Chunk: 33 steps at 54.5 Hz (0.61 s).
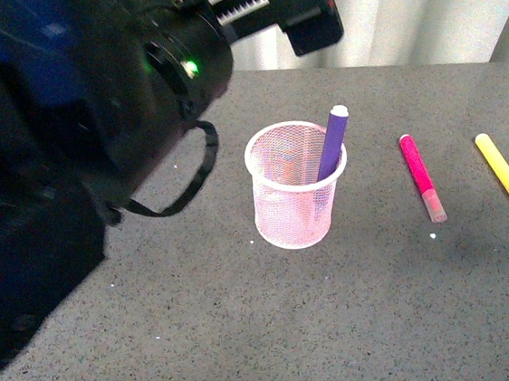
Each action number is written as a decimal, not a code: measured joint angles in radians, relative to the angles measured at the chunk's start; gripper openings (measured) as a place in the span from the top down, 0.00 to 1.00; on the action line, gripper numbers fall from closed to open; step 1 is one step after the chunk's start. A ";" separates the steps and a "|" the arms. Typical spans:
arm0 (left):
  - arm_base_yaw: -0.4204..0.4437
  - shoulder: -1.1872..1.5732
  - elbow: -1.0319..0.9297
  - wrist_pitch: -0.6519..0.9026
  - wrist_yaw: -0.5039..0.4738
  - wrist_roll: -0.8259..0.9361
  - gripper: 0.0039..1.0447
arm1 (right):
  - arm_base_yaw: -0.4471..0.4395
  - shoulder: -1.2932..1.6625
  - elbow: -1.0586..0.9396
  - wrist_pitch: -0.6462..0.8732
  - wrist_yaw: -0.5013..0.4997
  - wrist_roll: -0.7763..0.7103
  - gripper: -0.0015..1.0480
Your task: Insert purple and pink pens into pink cup
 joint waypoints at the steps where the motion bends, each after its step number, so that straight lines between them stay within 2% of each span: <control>1: 0.010 -0.028 -0.008 -0.023 0.014 0.002 0.06 | 0.000 0.000 0.000 0.000 0.000 0.000 0.07; 7: 0.123 -0.261 -0.061 -0.206 0.157 0.025 0.06 | 0.000 0.000 0.000 0.000 0.000 0.000 0.07; 18: 0.343 -0.565 -0.123 -0.424 0.403 0.048 0.06 | 0.000 0.000 0.000 0.000 0.000 0.000 0.07; 24: 0.484 -0.681 -0.150 -0.497 0.511 0.043 0.06 | 0.000 0.000 0.000 0.000 0.000 0.000 0.07; 33: 0.666 -0.755 -0.194 -0.516 0.613 0.031 0.06 | 0.000 0.000 0.000 0.000 0.000 0.000 0.07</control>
